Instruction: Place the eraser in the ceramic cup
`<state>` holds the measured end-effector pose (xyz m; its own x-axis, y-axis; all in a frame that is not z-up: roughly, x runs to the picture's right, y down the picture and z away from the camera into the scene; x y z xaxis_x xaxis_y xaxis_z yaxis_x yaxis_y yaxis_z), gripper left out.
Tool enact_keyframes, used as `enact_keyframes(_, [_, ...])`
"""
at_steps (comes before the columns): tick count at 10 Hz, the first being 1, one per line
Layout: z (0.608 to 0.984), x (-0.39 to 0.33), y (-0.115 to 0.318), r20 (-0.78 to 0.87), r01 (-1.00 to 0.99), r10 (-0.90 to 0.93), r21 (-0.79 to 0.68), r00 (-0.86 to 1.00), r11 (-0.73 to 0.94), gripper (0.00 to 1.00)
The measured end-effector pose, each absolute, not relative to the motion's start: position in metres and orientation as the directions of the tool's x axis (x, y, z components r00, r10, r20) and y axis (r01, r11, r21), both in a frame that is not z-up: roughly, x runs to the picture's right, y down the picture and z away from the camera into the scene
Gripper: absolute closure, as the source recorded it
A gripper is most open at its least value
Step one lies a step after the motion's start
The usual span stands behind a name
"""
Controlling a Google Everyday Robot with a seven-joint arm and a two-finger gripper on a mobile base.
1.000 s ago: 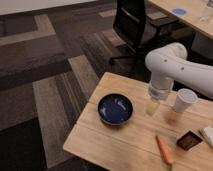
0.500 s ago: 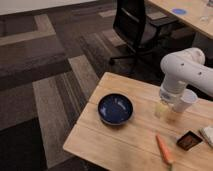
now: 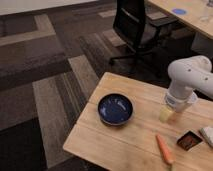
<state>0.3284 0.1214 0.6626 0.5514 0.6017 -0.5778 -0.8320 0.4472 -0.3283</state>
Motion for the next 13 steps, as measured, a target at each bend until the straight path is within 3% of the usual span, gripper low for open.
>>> enact_keyframes(4, [0.642,0.381,0.167,-0.618,-0.850,0.597,-0.261,0.511,0.457,0.35])
enact_keyframes(9, [0.640,0.385,0.214,-0.561,-0.829,0.613,-0.324,0.556,0.456,0.39])
enact_keyframes(13, [0.633,0.388,0.203,-0.570,-0.812,0.586,-0.318,0.576,0.489,0.92])
